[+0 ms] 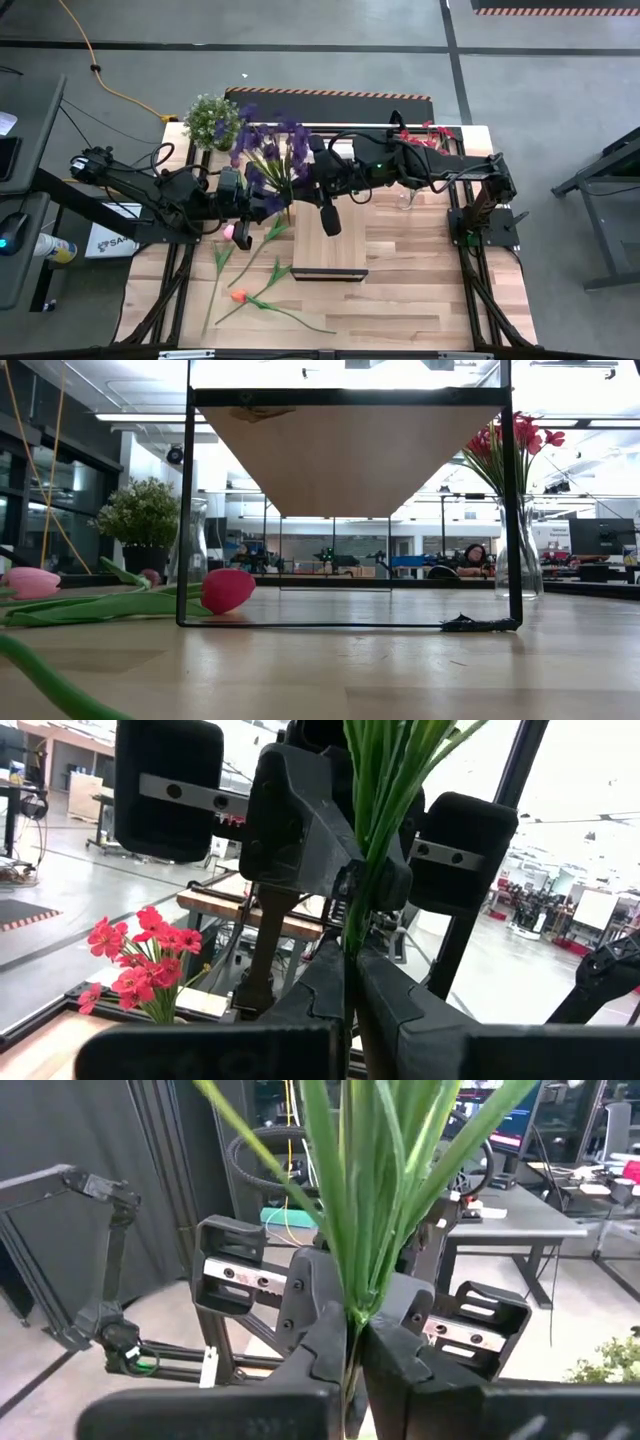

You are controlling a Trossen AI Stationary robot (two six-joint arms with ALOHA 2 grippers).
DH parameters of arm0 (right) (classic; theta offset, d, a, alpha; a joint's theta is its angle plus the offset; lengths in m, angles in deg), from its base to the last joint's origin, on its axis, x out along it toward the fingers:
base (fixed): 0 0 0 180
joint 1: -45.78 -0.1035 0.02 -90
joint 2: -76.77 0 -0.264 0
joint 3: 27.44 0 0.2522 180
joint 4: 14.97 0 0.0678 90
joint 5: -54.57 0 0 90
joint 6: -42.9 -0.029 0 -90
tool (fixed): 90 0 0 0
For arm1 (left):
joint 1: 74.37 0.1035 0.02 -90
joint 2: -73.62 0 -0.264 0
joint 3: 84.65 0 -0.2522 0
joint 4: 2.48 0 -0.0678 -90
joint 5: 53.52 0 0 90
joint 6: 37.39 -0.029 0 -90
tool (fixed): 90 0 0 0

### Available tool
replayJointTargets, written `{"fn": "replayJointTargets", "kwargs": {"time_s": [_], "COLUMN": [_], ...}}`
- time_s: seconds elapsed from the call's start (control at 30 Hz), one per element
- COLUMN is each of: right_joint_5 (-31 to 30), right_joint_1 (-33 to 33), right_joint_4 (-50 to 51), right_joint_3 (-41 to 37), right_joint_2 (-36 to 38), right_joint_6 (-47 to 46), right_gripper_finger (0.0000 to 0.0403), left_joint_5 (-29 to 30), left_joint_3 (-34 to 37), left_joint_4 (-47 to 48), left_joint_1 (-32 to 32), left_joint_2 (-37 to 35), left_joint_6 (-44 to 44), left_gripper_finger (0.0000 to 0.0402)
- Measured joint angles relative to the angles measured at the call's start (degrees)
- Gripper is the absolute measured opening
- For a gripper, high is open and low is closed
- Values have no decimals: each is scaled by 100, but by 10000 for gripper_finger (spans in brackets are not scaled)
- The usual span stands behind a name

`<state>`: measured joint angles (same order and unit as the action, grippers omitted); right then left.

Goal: Pick and place flowers into a vace then onto a shelf
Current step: Put the violet flowers into the right transparent vase

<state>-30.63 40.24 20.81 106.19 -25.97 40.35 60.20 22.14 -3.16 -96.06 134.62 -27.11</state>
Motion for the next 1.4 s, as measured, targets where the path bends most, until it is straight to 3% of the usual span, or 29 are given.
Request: {"fn": "replayJointTargets", "kwargs": {"time_s": [0.23,0.5,0.73,1.4], "right_joint_5": [-85,-237,-412,-2512], "right_joint_1": [0,7,4,-220], "right_joint_4": [0,-9,13,1682], "right_joint_3": [0,0,0,2], "right_joint_2": [0,0,25,1456], "right_joint_6": [136,177,271,493], "right_gripper_finger": [5,2,1,0], "left_joint_5": [96,280,304,282], "left_joint_3": [0,0,0,0], "left_joint_4": [2,10,11,65], "left_joint_1": [-1,-5,-5,-7], "left_joint_2": [0,2,4,4], "left_joint_6": [4,47,46,-149], "left_gripper_finger": [48,148,192,211]}}
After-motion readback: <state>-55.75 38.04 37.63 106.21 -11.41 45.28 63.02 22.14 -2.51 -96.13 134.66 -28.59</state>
